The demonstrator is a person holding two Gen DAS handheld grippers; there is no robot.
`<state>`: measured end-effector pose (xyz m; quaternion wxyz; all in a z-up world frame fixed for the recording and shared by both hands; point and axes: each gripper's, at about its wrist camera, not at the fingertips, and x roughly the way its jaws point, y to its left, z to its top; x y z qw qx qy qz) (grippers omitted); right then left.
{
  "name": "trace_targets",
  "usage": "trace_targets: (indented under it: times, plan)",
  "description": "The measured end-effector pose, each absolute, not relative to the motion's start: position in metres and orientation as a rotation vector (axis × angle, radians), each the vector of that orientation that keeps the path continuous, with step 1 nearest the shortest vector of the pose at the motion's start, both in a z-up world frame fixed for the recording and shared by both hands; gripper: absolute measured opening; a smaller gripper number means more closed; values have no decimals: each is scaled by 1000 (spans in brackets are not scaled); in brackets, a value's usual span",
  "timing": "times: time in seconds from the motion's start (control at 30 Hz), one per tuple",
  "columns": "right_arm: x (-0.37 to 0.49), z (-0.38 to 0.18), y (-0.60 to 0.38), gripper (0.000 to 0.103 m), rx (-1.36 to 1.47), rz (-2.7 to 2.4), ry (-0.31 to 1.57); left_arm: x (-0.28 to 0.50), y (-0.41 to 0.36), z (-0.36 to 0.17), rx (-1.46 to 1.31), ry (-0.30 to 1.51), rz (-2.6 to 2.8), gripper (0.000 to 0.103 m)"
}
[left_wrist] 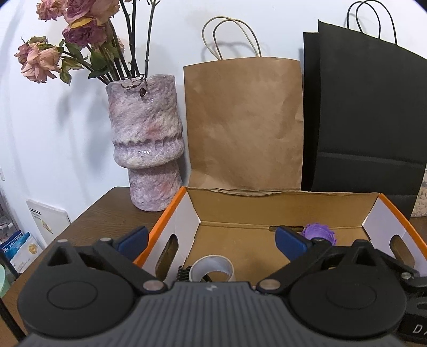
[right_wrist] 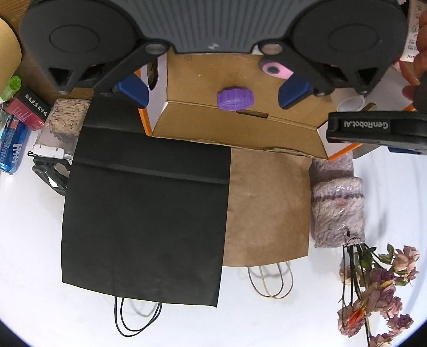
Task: Organize rigid objects
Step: 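Open both grippers to drop tape roll and purple cap into cardboard box, then withdraw both grippers from the cardboard box back over the table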
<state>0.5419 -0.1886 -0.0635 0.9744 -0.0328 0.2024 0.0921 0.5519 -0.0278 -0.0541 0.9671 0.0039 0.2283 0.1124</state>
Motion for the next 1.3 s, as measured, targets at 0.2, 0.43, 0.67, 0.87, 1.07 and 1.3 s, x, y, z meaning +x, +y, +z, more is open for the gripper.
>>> trace_targets:
  times: [0.2, 0.43, 0.67, 0.87, 1.07, 1.3]
  plan:
    - [539, -61, -189, 103, -62, 185, 399, 549, -28, -51, 6, 454, 226, 103]
    - [533, -55, -190, 103, -58, 187, 389, 541, -27, -43, -6, 446, 220, 103]
    - [517, -51, -191, 103, -72, 185, 376, 525, -29, -38, 0, 441, 201, 103]
    - [497, -46, -196, 103, -78, 192, 356, 505, -26, -35, -11, 424, 186, 103]
    - [472, -42, -200, 103, -93, 202, 343, 480, -28, -32, 3, 401, 163, 103]
    - [443, -43, -206, 103, -121, 213, 337, 452, -34, -36, 29, 399, 132, 103]
